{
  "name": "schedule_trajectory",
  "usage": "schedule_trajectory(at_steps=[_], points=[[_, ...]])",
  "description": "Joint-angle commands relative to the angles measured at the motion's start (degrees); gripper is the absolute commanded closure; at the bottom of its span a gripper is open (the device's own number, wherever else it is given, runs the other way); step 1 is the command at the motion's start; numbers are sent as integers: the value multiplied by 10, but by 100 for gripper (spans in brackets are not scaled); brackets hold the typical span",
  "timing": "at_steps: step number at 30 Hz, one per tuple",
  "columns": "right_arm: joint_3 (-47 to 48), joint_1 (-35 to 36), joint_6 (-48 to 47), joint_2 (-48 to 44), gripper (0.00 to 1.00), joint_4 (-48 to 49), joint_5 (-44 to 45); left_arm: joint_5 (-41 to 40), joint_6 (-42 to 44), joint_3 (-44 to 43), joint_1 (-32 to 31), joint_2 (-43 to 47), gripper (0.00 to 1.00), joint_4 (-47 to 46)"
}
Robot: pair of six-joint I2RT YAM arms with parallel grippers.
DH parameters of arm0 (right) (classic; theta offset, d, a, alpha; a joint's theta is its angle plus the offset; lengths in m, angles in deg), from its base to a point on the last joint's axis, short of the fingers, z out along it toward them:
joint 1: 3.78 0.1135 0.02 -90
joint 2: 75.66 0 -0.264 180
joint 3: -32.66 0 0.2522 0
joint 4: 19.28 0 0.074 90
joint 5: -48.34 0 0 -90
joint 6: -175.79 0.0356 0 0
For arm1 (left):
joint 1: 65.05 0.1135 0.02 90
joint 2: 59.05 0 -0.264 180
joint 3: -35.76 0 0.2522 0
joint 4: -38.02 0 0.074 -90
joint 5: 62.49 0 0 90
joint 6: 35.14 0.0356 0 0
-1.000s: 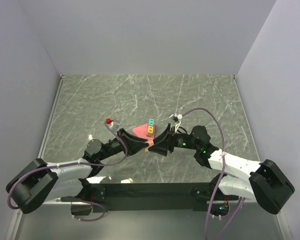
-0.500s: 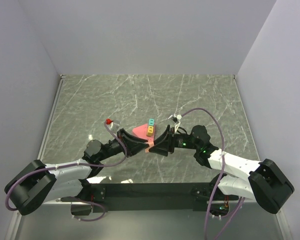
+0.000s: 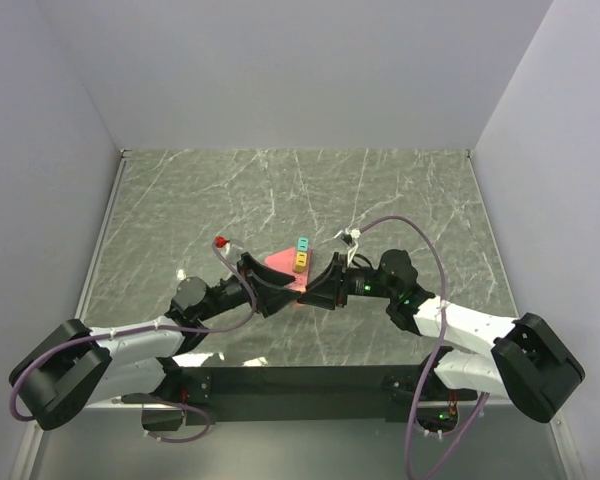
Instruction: Insert the plug
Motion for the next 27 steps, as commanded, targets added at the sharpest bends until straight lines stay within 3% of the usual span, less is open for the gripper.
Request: schedule_trajectory(at_steps=[1,4,9,15,19,27], points=[[18,3,-6,-4,100,28,3,-33,8,-25,-2,9,13,26],[25,2,-17,-16,100,-15,24,-50,9,-19,-3,21,1,32],[39,-19,-61,-38,100,-127,60,-99,31,-6,4,66,1,82],[61,-50,-100,-66,100,-253,115,-255,11,15,45,128,3,196],[80,-58,-124,-72,100,-320,151,-284,-8,3,85,87,7,253],[80,-65,-129,-91,100,-342,169,-294,-14,-17,101,-22,5,233]])
